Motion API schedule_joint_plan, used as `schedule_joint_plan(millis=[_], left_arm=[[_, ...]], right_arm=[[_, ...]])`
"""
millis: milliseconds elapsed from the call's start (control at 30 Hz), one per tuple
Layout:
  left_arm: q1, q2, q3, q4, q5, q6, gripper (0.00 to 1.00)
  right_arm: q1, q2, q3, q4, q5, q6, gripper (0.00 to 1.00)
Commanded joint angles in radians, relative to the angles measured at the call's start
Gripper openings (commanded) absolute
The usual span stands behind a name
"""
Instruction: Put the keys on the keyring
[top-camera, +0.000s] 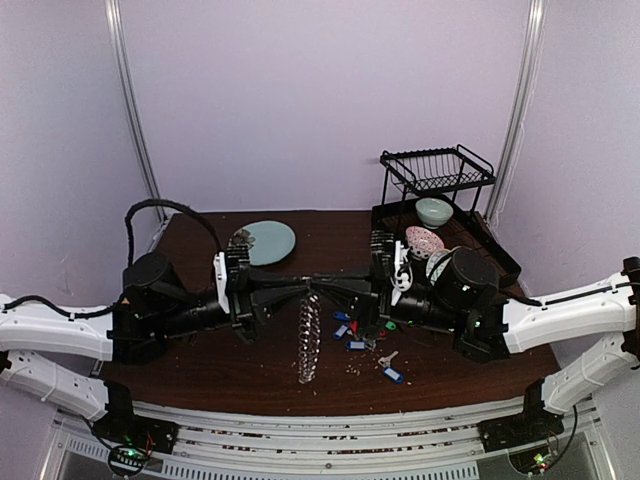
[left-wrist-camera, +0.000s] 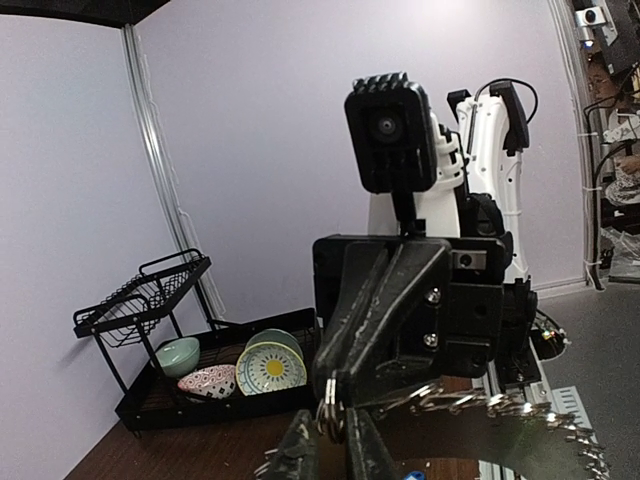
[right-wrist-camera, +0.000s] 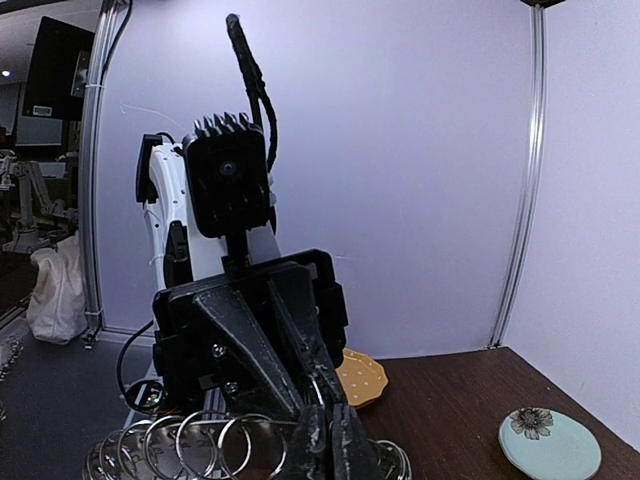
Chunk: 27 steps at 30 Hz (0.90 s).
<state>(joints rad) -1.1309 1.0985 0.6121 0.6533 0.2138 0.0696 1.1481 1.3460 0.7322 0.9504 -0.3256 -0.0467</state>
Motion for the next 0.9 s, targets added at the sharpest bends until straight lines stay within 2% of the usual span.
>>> schedule_joint_plan(millis=[0,67,167,267,333,433,567,867], left_arm=[[0.004,0.008,0.033,0.063,0.007,-0.010,0.06],[0.005,0.004,0.030,0.062,0.007,-0.005,0.00],[0.004,-0.007,0.024,0.045,-0.003,0.014,0.00],[0.005,-0.038,0.012,0.006,-0.025,0.086,0.00],[0.003,-0.069,0.008,-0.033,-0.025,0.174,0.00],[-0.003,-0.113,0.015,-0.115,-0.038,0.329,0.00],[-0.004,-0.147,0.046,-0.211,-0.069,0.468,0.00],[-0.012,-0.148,0.104,-0.328,-0.108,0.561,0.00]], right_arm=[[0.005,-0.027,0.031,0.026,-0.021,-0.002,0.00],[0.005,-0.029,0.029,0.023,-0.027,-0.005,0.00],[0.003,-0.039,0.019,0.020,-0.035,-0.005,0.00],[-0.002,-0.060,0.029,-0.055,-0.049,-0.046,0.00],[-0.004,-0.077,0.051,-0.156,-0.055,-0.105,0.17],[-0.004,-0.101,0.093,-0.327,-0.037,-0.234,0.24],[0.000,-0.115,0.152,-0.514,0.014,-0.386,0.27],[0.032,-0.088,0.239,-0.632,0.007,-0.541,0.24]])
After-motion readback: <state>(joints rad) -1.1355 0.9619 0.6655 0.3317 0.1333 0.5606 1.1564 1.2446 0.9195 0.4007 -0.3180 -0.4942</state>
